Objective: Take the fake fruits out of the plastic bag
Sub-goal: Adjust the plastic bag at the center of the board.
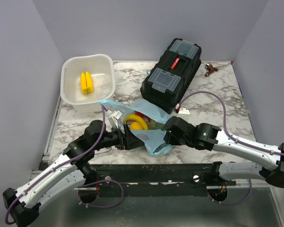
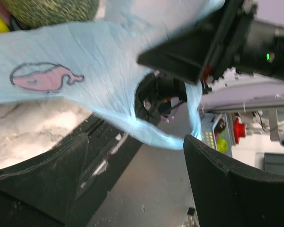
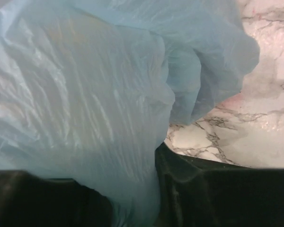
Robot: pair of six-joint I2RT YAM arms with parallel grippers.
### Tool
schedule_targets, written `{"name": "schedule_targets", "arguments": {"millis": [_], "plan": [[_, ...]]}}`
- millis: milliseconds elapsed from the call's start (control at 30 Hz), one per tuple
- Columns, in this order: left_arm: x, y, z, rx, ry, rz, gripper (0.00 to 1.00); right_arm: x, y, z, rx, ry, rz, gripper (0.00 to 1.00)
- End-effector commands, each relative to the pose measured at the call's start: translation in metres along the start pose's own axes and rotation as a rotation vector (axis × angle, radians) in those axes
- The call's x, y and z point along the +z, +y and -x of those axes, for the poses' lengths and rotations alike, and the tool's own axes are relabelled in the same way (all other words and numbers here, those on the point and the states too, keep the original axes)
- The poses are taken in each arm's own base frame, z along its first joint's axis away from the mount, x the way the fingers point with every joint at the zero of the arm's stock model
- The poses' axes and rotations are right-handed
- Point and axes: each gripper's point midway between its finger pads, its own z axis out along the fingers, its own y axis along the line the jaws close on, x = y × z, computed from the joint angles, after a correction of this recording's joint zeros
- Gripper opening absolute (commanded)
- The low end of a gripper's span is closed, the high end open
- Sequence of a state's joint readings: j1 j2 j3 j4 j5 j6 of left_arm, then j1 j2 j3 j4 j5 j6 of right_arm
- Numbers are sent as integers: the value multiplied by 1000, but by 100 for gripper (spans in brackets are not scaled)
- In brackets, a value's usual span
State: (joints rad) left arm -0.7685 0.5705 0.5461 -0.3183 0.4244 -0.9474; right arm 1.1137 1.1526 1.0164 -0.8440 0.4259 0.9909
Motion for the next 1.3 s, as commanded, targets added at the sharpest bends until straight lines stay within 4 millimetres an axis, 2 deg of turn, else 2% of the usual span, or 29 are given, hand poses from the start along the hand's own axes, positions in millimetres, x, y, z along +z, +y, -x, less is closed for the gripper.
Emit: {"name": "schedule_targets", "arguments": {"millis": [0, 133, 267, 367, 600, 667, 733, 767, 800, 900, 967, 1100, 1167, 1267], "plan": [[17, -9, 38, 38, -127, 3, 81, -8, 9, -19, 27, 59, 113, 25], [32, -5, 42, 26, -126, -1, 82, -11, 1, -44, 28, 124, 174, 2], [50, -3, 40, 21, -107, -29, 82, -14, -4, -53, 29, 130, 216, 2], [63, 0, 41, 50, -110, -14, 80, -15, 2, -53, 14, 137, 244, 2], [80, 2, 50, 193, -177, 72, 71, -16, 18, -36, 18, 82, 274, 2], [79, 14, 49, 205, -184, 134, 71, -17, 20, -32, 14, 68, 279, 2], [76, 36, 45, 207, -176, 221, 69, -16, 20, -32, -3, 69, 274, 2], [73, 52, 44, 211, -179, 291, 66, -14, 21, -34, -18, 77, 275, 2], [70, 64, 41, 210, -176, 338, 59, -12, 23, -36, -31, 87, 282, 2], [64, 91, 30, 194, -161, 415, 50, -8, 32, -43, -58, 114, 322, 2], [62, 98, 28, 169, -172, 425, 44, -6, 43, -47, -78, 132, 368, 2], [64, 101, 29, 143, -198, 406, 41, -2, 57, -48, -87, 143, 405, 2], [67, 101, 32, 147, -198, 410, 41, 1, 59, -45, -92, 135, 396, 2], [70, 111, 40, 135, -189, 462, 42, 2, 61, -41, -95, 125, 387, 2]]}}
